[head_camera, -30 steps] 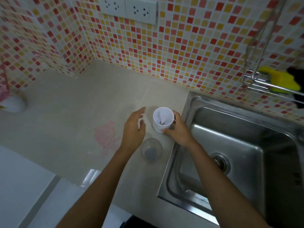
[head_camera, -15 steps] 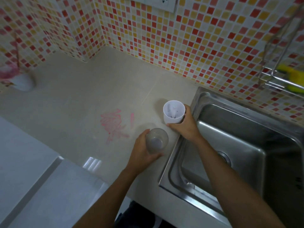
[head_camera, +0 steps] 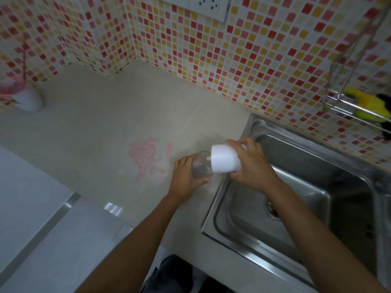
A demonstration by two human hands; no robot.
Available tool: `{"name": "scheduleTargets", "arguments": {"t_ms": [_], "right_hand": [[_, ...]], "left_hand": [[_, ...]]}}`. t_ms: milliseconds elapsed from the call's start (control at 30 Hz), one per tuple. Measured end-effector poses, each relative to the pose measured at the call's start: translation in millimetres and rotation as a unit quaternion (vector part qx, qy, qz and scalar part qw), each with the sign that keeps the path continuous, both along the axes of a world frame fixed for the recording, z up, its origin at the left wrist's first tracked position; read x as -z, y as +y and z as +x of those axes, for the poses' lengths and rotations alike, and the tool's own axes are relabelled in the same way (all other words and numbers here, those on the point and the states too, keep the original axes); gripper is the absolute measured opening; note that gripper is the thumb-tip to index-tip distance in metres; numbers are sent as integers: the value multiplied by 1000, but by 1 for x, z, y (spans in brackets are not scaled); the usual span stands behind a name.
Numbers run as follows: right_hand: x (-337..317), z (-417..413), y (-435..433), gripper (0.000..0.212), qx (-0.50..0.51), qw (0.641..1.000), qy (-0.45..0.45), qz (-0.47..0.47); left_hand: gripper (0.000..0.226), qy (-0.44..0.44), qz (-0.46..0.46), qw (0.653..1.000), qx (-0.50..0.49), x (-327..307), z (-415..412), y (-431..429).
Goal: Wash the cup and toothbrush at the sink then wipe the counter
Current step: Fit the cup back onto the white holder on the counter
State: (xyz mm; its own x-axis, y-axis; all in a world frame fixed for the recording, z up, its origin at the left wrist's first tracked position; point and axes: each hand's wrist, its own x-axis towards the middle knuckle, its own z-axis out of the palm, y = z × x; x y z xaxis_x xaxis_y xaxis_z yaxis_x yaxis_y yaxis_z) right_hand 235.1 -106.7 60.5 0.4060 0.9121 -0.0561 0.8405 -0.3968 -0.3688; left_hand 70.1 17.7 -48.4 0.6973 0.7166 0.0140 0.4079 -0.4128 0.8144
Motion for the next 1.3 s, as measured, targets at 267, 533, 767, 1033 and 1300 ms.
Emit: {"name": "scheduleTargets", "arguments": {"t_ms": [267,533,767,1033,1300], "right_hand": [[-11,-23,30,89,-22,999,-11,41],[1,-36,48,87,-71,996,56,20],[32,-46,53,48,119,931,310,151],[58,-52,58,37,173,923,268,214],[69,-52,60,37,173,921,257,235]], "left_hand": [[95,10,-47,999,18,-9,9,9],[87,48,-84,994,53,-3,6,19],[81,-52,-65,996,40,-17,-1,12],[73,-68,-89,993,34,-18,8,9],[81,-66,-107,990,59,-13,7,13]]}}
